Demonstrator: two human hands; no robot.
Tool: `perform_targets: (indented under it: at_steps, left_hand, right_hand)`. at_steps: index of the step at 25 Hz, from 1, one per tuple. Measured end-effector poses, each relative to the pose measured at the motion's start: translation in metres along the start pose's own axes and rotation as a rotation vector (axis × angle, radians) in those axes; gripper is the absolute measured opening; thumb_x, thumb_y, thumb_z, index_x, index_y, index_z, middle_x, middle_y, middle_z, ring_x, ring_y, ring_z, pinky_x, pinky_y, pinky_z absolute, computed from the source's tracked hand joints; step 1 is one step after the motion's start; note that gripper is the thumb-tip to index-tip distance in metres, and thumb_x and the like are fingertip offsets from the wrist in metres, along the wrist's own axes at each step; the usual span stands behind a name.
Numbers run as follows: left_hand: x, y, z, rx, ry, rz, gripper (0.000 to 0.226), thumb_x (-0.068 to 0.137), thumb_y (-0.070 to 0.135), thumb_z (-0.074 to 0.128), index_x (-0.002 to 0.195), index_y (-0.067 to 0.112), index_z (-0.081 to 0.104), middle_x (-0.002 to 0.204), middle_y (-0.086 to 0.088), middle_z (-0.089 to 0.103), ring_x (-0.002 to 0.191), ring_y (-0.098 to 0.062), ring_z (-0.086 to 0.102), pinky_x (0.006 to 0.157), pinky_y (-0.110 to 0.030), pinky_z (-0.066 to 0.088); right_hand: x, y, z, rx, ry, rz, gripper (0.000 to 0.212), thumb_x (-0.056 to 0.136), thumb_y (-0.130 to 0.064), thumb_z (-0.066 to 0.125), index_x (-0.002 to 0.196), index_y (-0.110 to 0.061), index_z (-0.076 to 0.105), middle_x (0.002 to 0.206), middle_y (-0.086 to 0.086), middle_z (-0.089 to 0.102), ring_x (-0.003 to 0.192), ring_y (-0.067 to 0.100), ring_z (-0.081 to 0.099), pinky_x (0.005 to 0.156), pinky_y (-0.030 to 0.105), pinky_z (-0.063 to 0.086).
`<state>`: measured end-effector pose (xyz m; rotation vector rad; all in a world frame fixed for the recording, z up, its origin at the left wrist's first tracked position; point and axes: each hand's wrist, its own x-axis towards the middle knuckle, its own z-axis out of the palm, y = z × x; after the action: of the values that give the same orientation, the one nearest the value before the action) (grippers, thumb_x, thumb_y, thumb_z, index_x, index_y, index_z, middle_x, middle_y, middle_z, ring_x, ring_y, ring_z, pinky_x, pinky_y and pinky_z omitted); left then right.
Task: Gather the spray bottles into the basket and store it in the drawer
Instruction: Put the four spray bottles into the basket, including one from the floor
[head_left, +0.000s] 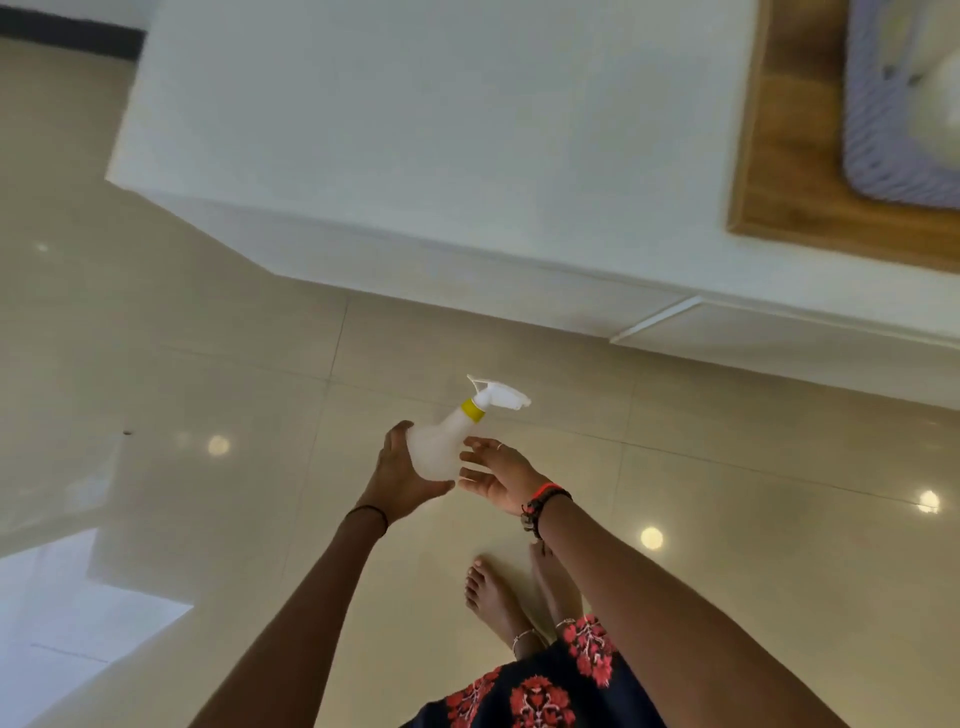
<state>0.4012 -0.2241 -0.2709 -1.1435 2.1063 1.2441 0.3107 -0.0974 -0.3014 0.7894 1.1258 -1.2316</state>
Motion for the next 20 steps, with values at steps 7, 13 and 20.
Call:
perform_targets:
  at_steps: [7,13,20]
  left_hand:
    - [-0.111,0.113,-0.028,-0.153,-0.030,0.164,0.097,0.057,0.016,0.088,0.135,0.011,0.032,0.128,-0.004,0.046,0.112,-0.020,0.053,0.079,-0.022,0.048]
    - [-0.170,0.194,-0.024,-0.058,-0.072,0.386,0.096,0.057,0.031,0.088,0.135,0.015,0.035,0.128,0.007,0.035,0.119,-0.012,0.044,0.084,0.002,0.039]
    - [-0.203,0.284,-0.012,0.356,-0.025,0.605,0.098,0.059,0.057,0.075,0.141,0.021,0.036,0.132,-0.003,0.040,0.117,-0.022,0.043,0.097,-0.027,0.041]
  right_hand:
    - [-0.166,-0.043,-0.010,0.006,-0.090,-0.011,0.033,0.093,-0.032,0.055,0.119,-0.013,0.060,0.113,0.011,0.058,0.094,0.026,0.059,0.075,0.038,0.054]
    - [-0.264,-0.068,-0.042,0.061,-0.038,-0.134,0.021,0.093,-0.024,0.051,0.103,-0.014,0.067,0.104,0.010,0.063,0.092,0.027,0.061,0.064,0.037,0.055]
    - [-0.340,-0.090,-0.089,0.187,0.064,-0.311,0.019,0.091,-0.026,0.055,0.097,-0.015,0.069,0.099,0.010,0.067,0.092,0.030,0.061,0.058,0.034,0.055]
